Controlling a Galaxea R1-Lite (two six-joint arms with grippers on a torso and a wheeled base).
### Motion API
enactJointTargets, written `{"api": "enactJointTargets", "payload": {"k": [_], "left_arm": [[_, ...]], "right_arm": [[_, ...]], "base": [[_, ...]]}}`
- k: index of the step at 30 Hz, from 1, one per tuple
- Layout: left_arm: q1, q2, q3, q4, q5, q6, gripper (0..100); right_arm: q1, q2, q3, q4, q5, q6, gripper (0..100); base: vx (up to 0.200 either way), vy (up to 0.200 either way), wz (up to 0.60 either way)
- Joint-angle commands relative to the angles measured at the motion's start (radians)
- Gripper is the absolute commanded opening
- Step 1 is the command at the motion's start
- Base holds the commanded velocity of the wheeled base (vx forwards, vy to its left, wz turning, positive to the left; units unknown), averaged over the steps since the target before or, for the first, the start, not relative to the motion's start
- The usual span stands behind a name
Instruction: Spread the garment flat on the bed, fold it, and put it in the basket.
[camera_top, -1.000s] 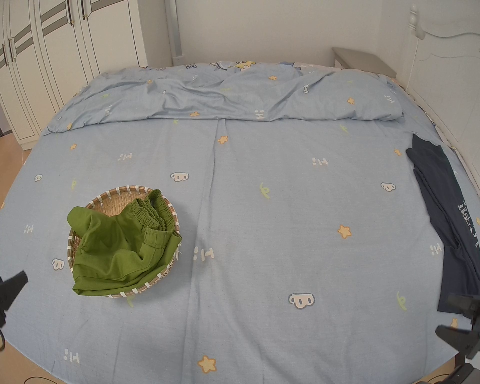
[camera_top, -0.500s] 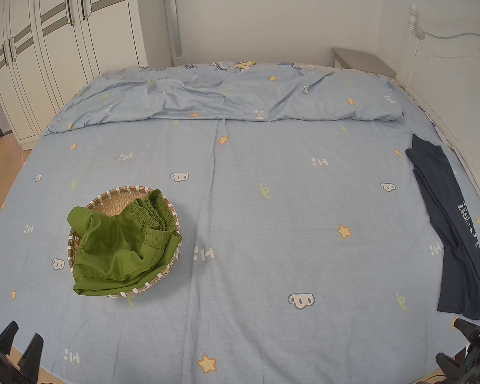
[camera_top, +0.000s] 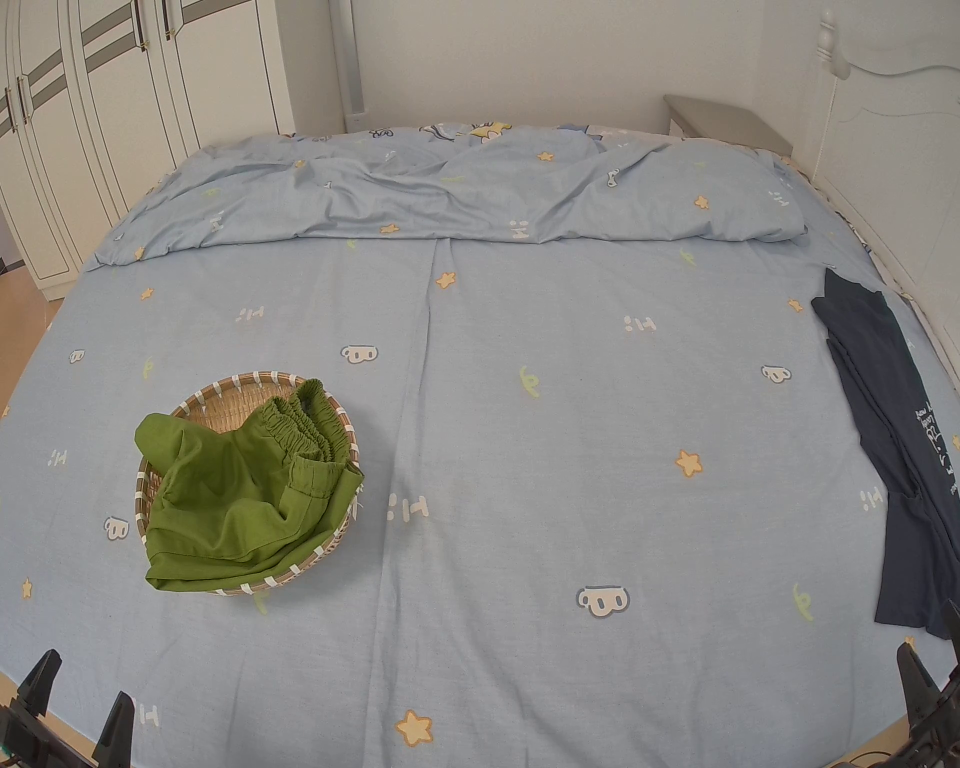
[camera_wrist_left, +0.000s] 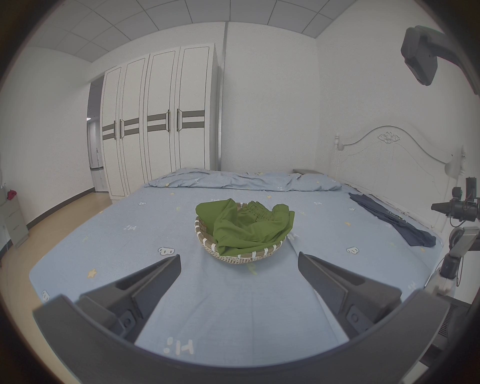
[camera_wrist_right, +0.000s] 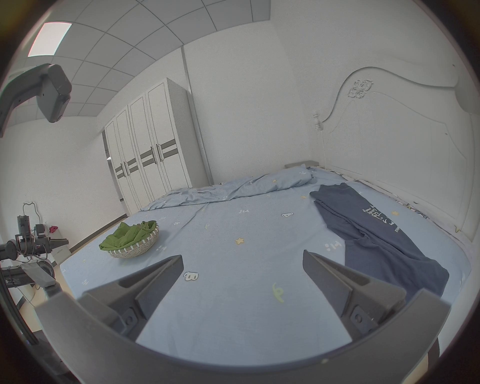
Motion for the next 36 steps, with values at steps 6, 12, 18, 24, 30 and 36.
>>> {"api": "enactJointTargets", "payload": {"k": [6,12,18,24,30,36], "left_arm": [[0.000,-0.018,0.009,-0.002,0.057,-0.086,100],[0.001,-0.018,0.009,-0.005,0.062,-0.075,100],[0.000,-0.018,0.011,-0.005,0.069,-0.098,100],[0.001,-0.018,0.020,0.003,0.063,0.032,100],[-0.005,-0.018,0.026,-0.010,0.023,0.084,100],[-0.002,-0.018,0.028,-0.011,0.033,0.026,100]], "right_arm": [[-0.047,0.001,0.012,0.037,-0.068,-0.003,100],[-0.143,-0.007,-0.017,0.116,-0.083,-0.052,100],[-0.106,-0.081,-0.007,0.081,-0.083,-0.062,100],[-0.107,-0.076,0.021,0.043,-0.082,-0.117,100],[-0.106,-0.079,0.021,0.066,-0.083,-0.092,100],[-0.106,-0.079,0.021,0.064,-0.079,-0.111,100]], "base": [[0.000,0.000,0.00],[0.000,0.000,0.00],[0.000,0.000,0.00],[0.000,0.000,0.00],[0.000,0.000,0.00],[0.000,0.000,0.00]]}}
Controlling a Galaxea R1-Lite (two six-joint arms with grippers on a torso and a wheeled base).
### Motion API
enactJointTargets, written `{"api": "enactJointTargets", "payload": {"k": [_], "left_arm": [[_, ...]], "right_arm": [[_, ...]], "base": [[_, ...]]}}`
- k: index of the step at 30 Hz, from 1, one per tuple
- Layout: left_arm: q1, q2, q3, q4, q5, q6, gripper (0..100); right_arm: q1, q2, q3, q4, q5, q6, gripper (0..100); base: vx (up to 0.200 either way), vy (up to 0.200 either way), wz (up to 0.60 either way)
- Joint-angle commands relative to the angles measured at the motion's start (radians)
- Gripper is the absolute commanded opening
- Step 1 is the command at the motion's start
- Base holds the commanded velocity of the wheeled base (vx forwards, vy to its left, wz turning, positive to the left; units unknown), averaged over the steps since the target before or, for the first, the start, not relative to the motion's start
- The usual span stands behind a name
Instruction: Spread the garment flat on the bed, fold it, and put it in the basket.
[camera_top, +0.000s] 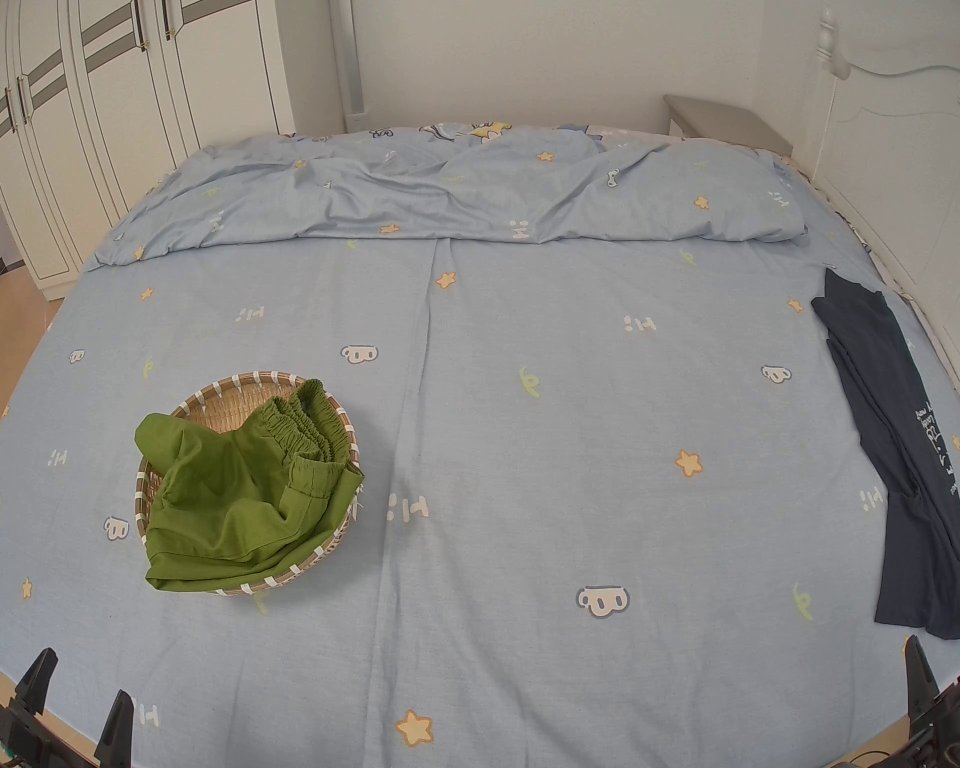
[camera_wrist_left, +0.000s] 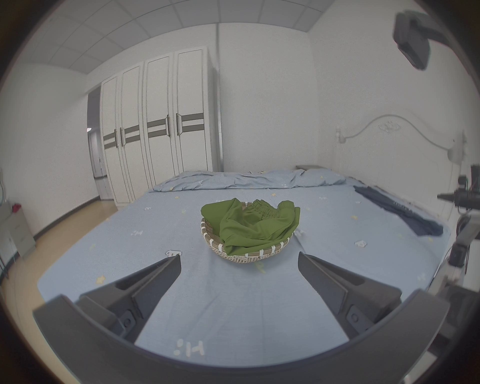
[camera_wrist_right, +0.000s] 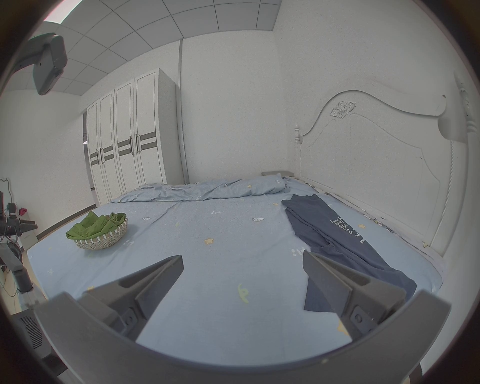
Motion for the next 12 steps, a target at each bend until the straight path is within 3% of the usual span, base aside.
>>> {"api": "enactJointTargets", "payload": {"k": [1,12], "left_arm": [[0.000,-0.013,0.015,-0.002,-0.002,-0.035,100],[0.000,-0.013,0.015,-0.003,0.000,-0.035,100]], "right_arm": [[0.000,-0.005,0.018,0.003,0.002,-0.010,100],[0.000,-0.005,0.018,0.003,0.002,-0.008,100]], "base": [[0.000,0.000,0.00],[0.000,0.000,0.00]]}}
